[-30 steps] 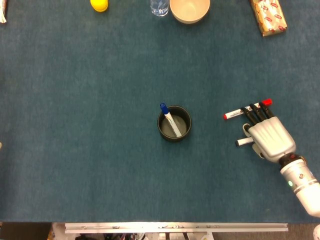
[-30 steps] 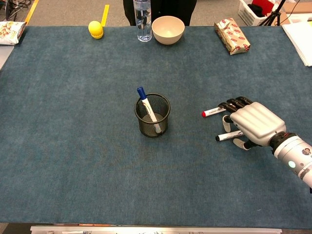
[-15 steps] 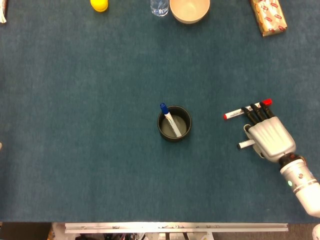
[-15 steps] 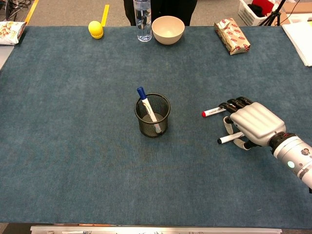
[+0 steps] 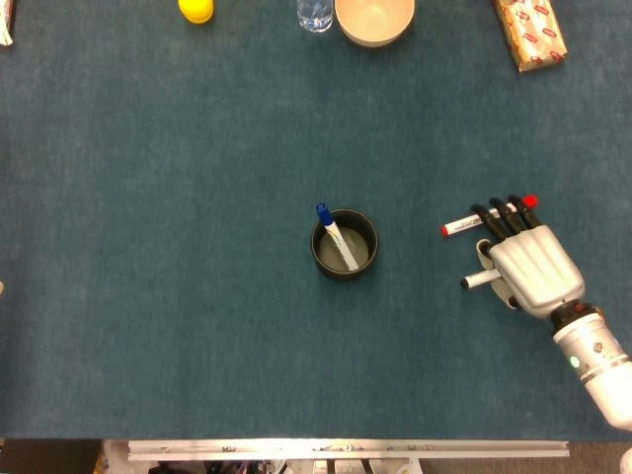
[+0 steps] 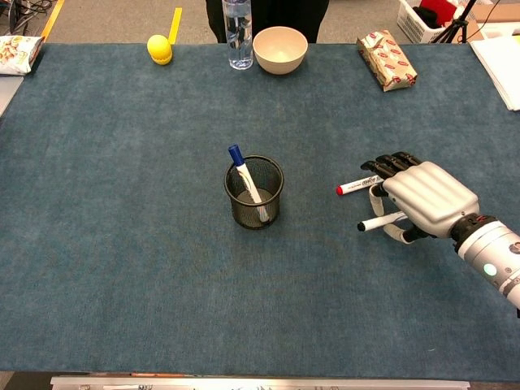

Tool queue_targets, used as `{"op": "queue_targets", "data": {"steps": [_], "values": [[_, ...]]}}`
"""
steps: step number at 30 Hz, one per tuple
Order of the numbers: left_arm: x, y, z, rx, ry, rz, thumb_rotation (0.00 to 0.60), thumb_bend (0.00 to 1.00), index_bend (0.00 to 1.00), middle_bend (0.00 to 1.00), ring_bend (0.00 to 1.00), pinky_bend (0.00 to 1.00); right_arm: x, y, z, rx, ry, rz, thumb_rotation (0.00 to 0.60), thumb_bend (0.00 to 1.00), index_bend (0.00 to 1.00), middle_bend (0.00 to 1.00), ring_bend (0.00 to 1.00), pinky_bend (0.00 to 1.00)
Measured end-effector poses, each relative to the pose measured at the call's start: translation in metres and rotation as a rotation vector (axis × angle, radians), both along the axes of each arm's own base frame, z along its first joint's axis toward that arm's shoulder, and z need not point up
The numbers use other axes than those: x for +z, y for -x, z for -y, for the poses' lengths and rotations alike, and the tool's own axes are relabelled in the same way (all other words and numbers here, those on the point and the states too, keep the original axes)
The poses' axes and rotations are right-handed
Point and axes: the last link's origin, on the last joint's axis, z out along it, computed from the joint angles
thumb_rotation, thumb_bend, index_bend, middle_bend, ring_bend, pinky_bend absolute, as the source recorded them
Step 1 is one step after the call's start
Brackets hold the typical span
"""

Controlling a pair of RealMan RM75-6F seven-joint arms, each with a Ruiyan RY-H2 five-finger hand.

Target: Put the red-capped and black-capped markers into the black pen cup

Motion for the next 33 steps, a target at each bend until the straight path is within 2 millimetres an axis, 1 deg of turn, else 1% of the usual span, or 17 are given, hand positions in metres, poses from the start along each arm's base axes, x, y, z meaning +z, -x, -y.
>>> {"op": "queue_targets", "data": {"steps": [4, 8, 15, 26, 33], "values": [[0.0, 0.0, 0.0, 0.002, -0.001, -0.001, 0.6, 0.09, 0.46, 0.45, 0.4, 0.55, 0.014, -0.012, 0.005, 0.006, 0.037, 0.075, 0.6, 0.32, 0.63, 0.14, 0.07, 0.09], [0.001, 0.0, -0.001, 0.002, -0.001, -0.002, 0.6, 0.09, 0.46, 0.45, 0.4, 0.55, 0.028, -0.028, 0.014, 0.027, 0.087, 0.157, 0.6, 0.32, 0.64, 0.14, 0.07, 0.09], [0.003, 0.001, -0.001, 0.005, -0.006, -0.003, 0.6, 0.09, 0.46, 0.45, 0.4, 0.55, 0.041, -0.06, 0.028, 0.081, 0.133, 0.28, 0.6, 0.32, 0.65, 0.15, 0.07, 0.09], [0.01, 0.006, 0.002, 0.02, -0.022, -0.003, 0.6, 0.09, 0.46, 0.45, 0.4, 0.55, 0.041, -0.121, 0.044, 0.189, 0.118, 0.501, 0.6, 0.32, 0.66, 0.17, 0.07, 0.09], [0.011, 0.011, 0.004, 0.037, -0.025, -0.002, 0.6, 0.09, 0.46, 0.45, 0.4, 0.55, 0.031, -0.145, 0.044, 0.2, 0.057, 0.643, 0.6, 0.32, 0.66, 0.17, 0.07, 0.09]]}}
